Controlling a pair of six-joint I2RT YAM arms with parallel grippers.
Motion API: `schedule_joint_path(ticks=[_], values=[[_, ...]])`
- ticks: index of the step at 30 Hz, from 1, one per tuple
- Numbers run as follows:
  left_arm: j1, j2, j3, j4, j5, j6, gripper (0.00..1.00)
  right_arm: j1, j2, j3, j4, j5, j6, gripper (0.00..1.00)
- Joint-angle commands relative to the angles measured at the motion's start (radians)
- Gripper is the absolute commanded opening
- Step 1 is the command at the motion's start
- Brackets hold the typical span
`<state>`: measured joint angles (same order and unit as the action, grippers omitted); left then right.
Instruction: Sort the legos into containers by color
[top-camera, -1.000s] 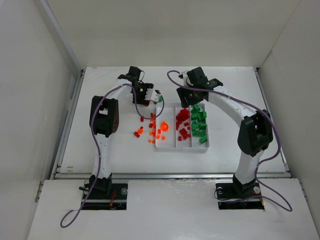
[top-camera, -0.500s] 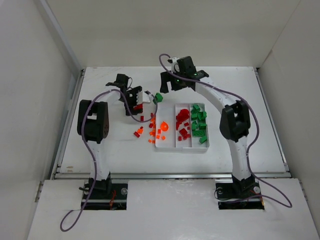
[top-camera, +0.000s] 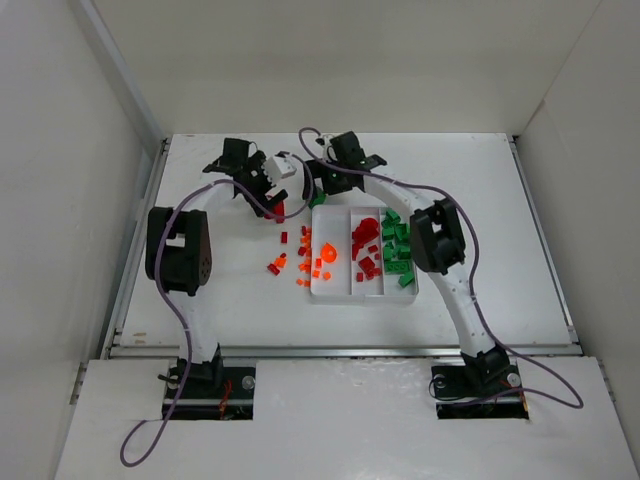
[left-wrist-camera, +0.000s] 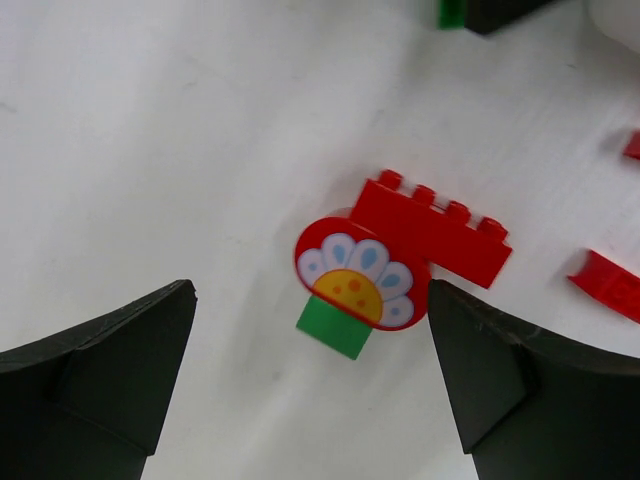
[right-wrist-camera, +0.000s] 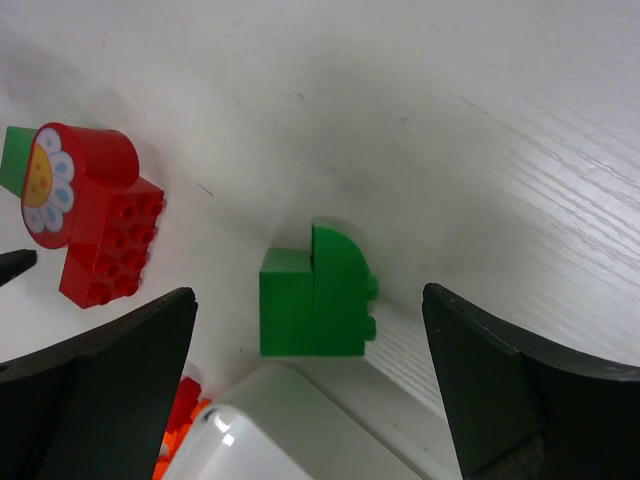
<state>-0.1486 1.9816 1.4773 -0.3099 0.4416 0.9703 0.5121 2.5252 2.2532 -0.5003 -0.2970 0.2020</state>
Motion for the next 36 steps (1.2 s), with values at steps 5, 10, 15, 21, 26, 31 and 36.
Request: schedule_joint_path(ticks=[5, 10, 15, 21, 26, 31, 36], values=[[0.006, -0.078, 0.064, 0.089, -0.095, -0.208, 1.00, 0.038, 0.030, 0.077, 0.059, 0.122, 0.017, 0.97], [0.006, -0.078, 0.100, 0.068, -0.095, -0.243, 1.00, 0.048, 0.040, 0.077, 0.049, 0.133, 0.017, 0.89], [0.006, -0.078, 0.152, 0.048, -0.095, -0.243, 1.00, 0.048, 0.049, 0.068, 0.060, 0.153, 0.017, 0.78], [0.006, -0.089, 0.181, 0.038, -0.095, -0.243, 1.00, 0.048, 0.058, 0.059, 0.069, 0.162, 0.017, 0.48], [0.006, -0.118, 0.202, 0.038, -0.104, -0.229, 1.00, 0.048, 0.034, 0.049, 0.088, 0.142, 0.017, 0.13], [0.006, -0.148, 0.282, 0.038, -0.197, -0.193, 1.00, 0.048, -0.064, 0.014, 0.140, 0.133, 0.017, 0.00], [0.015, -0.210, 0.368, 0.063, -0.221, -0.271, 1.00, 0.048, -0.195, -0.009, 0.198, 0.113, 0.008, 0.00]])
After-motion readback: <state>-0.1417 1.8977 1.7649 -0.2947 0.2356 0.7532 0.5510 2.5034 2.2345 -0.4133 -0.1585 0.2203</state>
